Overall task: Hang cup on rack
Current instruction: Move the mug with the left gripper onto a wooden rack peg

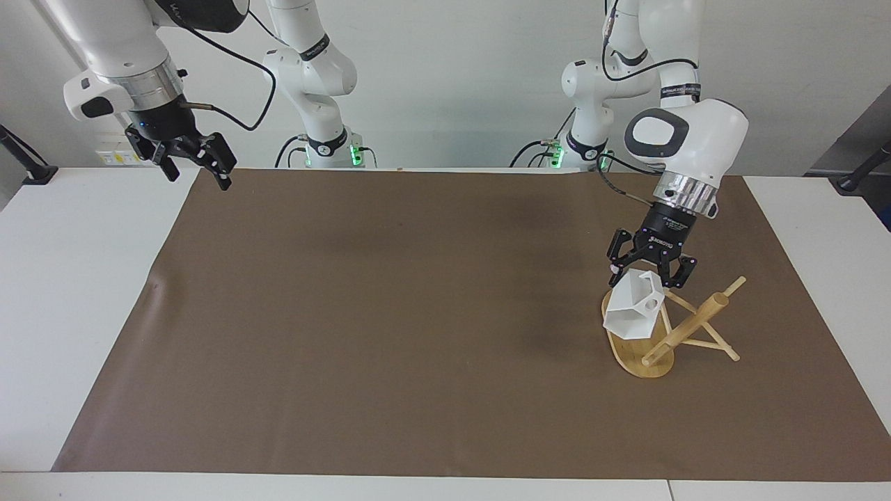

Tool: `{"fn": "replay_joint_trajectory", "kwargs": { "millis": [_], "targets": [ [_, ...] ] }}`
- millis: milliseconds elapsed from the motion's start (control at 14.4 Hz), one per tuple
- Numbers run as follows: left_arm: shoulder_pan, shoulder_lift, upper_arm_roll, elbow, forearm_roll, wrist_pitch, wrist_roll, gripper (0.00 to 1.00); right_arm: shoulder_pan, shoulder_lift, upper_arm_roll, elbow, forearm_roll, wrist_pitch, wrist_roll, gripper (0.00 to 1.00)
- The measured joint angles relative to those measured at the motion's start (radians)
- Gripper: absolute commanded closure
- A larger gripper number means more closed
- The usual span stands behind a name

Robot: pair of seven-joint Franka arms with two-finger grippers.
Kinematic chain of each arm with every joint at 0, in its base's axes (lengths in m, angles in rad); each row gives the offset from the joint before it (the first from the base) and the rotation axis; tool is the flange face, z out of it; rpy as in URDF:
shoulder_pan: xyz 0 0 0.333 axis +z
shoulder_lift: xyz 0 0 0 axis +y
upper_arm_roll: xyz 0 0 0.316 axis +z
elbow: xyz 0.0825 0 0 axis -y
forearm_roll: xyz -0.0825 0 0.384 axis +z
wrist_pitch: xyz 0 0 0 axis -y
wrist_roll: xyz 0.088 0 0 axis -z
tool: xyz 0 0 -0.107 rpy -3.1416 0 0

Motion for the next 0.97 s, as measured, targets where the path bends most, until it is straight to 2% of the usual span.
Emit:
{"fn": "replay_joint_trajectory", "kwargs": {
  "millis": [975],
  "targets": [
    [0.005,-0.004,-0.005,-0.004,0.0,0.001,-0.135,1.0,0.0,0.0,0.002,-0.004,0.0,-0.012,0.0,0.0]
  ]
}}
